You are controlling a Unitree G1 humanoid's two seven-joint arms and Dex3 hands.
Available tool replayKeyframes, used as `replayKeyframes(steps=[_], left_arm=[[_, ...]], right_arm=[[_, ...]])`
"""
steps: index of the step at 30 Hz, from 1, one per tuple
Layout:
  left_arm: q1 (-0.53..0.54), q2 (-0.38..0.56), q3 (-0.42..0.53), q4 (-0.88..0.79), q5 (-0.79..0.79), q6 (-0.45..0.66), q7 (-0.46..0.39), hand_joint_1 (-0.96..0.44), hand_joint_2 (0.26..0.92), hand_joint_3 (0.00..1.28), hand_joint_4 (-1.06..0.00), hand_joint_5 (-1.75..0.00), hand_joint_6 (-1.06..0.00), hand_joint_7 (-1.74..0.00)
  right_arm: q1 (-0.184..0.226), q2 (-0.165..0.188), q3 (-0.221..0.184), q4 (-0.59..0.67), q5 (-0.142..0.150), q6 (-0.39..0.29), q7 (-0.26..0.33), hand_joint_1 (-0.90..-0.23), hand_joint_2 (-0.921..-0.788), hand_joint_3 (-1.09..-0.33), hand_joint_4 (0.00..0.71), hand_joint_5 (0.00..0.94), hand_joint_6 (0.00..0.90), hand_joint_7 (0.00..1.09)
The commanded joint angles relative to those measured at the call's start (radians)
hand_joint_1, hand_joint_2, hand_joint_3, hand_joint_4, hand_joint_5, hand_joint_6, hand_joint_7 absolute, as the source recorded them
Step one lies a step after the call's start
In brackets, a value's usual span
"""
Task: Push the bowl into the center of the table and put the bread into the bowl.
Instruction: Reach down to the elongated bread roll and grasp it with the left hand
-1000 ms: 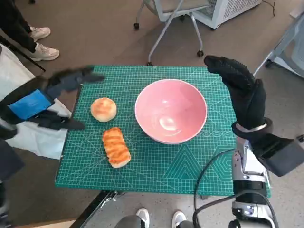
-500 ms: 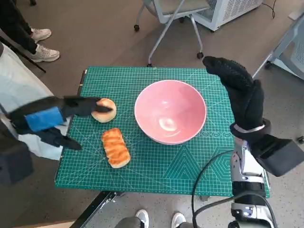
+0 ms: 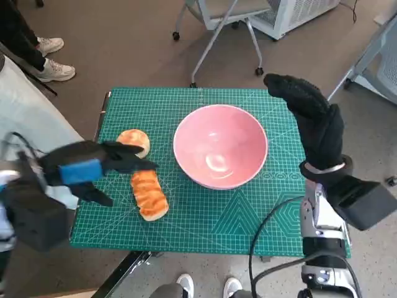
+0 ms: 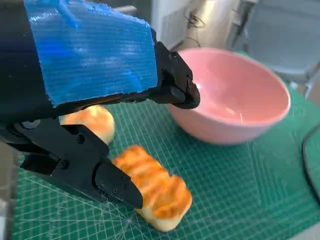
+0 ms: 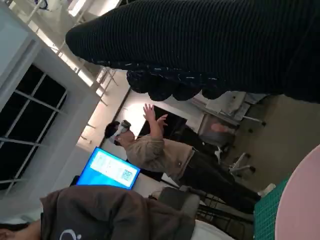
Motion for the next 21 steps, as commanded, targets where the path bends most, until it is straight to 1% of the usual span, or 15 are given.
replayKeyframes(steps=[1,4,11,18,21], left_arm=[[-0.03,-0.016,-0.026,0.051,0.056,-0.087,0.044,-0.16,0.692,0.0,-0.4,-0.01,-0.5,-0.07],[-0.043,-0.029,-0.042,0.078,0.08,-0.121,0.062,-0.19,0.694,0.0,-0.4,-0.01,-0.51,-0.07],[-0.064,-0.061,-0.086,0.138,0.133,-0.175,0.099,-0.21,0.7,0.0,-0.4,0.0,-0.52,-0.05],[-0.079,-0.071,-0.112,0.176,0.173,-0.214,0.128,-0.26,0.706,0.0,-0.39,0.0,-0.52,-0.03],[-0.102,-0.089,-0.148,0.235,0.228,-0.256,0.158,-0.25,0.709,0.0,-0.39,0.0,-0.51,-0.02]], right_arm=[[0.012,-0.003,0.0,0.009,-0.003,0.013,-0.002,-0.659,-0.921,-0.751,0.181,0.0,-0.001,0.6],[0.013,-0.005,-0.001,0.01,0.001,0.015,0.001,-0.659,-0.921,-0.751,0.181,0.0,-0.001,0.6],[0.014,-0.007,-0.004,0.011,0.013,0.021,0.008,-0.659,-0.921,-0.752,0.18,0.0,-0.001,0.6],[0.016,-0.008,-0.005,0.01,0.019,0.024,0.011,-0.66,-0.921,-0.75,0.181,0.0,-0.001,0.6],[0.019,-0.008,-0.008,0.008,0.025,0.03,0.013,-0.66,-0.921,-0.749,0.181,0.001,0.0,0.6]])
